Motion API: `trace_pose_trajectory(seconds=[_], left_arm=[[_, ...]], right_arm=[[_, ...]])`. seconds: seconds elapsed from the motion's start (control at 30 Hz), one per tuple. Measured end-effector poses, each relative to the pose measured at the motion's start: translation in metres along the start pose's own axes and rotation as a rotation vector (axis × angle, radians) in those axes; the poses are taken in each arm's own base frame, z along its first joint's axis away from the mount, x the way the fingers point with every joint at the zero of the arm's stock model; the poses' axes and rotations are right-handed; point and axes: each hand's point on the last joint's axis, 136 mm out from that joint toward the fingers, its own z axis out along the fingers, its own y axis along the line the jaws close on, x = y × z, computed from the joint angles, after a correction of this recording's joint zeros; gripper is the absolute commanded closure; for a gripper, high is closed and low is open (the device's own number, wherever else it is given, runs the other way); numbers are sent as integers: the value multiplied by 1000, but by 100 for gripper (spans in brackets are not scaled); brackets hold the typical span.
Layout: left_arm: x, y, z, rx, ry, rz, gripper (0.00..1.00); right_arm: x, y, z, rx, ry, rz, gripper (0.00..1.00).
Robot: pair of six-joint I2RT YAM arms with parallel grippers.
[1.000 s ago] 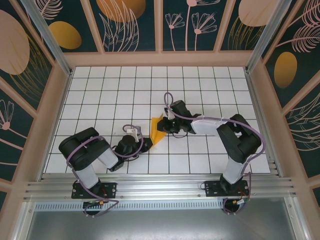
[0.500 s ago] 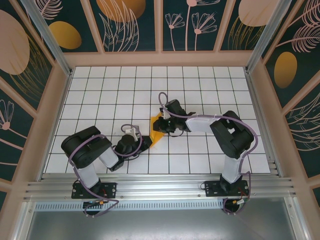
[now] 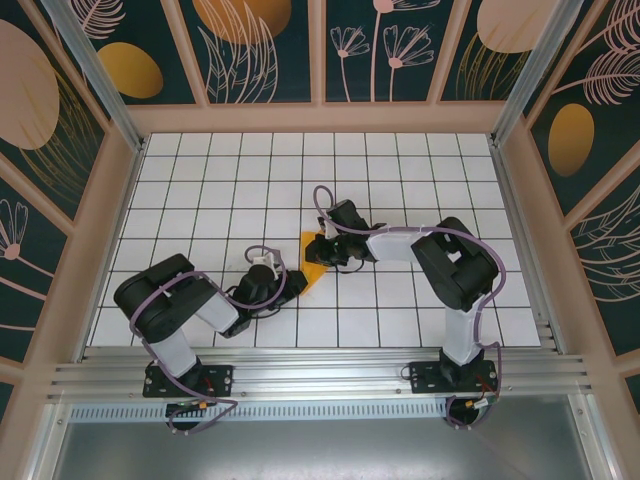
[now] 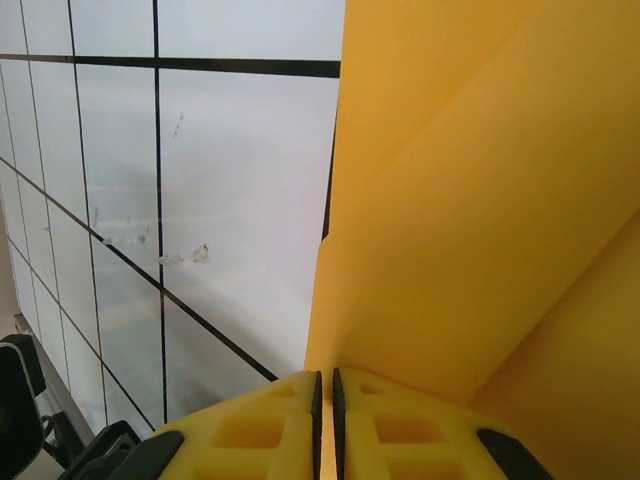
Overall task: Fold a paper plane with a square sheet of paper (pick it up from the middle)
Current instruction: Fourth fold the wing at the center of the table.
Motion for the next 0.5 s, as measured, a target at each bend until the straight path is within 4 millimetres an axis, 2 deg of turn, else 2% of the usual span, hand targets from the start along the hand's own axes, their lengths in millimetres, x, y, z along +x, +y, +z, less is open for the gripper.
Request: trace_pose_trajectory(seconds=[0.5], left_arm=[[0, -3, 0, -69, 31, 78, 72]], right_arm=[[-1, -4, 0, 22, -11, 5, 86]])
